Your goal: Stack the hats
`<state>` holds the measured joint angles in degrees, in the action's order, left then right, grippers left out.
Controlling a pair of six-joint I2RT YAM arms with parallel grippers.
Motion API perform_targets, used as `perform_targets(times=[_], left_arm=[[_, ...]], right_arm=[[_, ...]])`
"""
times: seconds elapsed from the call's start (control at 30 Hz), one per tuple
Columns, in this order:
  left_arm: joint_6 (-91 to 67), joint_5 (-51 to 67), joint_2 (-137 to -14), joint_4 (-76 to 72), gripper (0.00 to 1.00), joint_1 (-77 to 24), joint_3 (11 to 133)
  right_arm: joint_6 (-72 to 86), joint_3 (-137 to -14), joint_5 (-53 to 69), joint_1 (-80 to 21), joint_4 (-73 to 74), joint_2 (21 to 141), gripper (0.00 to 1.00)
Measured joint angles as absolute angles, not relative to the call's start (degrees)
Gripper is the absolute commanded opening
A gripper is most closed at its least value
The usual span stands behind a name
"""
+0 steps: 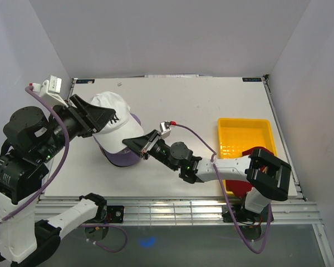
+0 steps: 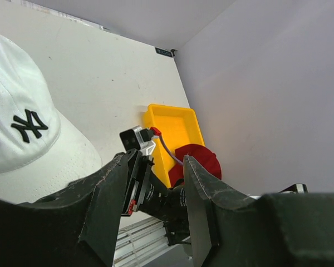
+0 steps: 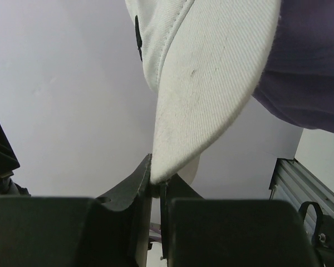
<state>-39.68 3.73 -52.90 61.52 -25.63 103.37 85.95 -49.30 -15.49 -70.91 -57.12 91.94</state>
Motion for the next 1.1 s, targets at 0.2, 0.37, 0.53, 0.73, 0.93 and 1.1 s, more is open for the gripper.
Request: perform_targets(times=[0.2,0.37,0.53,0.73,0.93,1.1], left_arm=[[-38.8,3.9,-53.0,62.6,0.55,-25.6,105.3],[-38.5,3.9,-53.2,63.2,0.55,-25.6,106.7],[-38.3,3.9,-53.6,63.5,0.55,-25.6,107.9],[-38.3,3.9,-53.5,63.5,0.55,-25.6,107.8],[-38.3,3.9,-53.5,63.4,0.55,-25.6,106.8],[-38.3,3.9,-53.5,63.4,0.56,-25.6,106.3]], right_arm=[[83.2,-56.2,-14.1,-69.8,-56.1,92.6,0.08],[82.2,-57.8,-14.2,-69.4,-56.1,92.6,0.08],[83.1,-57.8,-13.2,-69.4,-56.4,93.4,0.08],[84.7,-57.2,-12.9,-69.4,-58.2,93.8,0.08],[85.1,-55.3,-12.8,-69.5,-60.1,93.8,0.08],[85.2,-53.4,-12.9,-69.5,-60.2,93.8,0.08]])
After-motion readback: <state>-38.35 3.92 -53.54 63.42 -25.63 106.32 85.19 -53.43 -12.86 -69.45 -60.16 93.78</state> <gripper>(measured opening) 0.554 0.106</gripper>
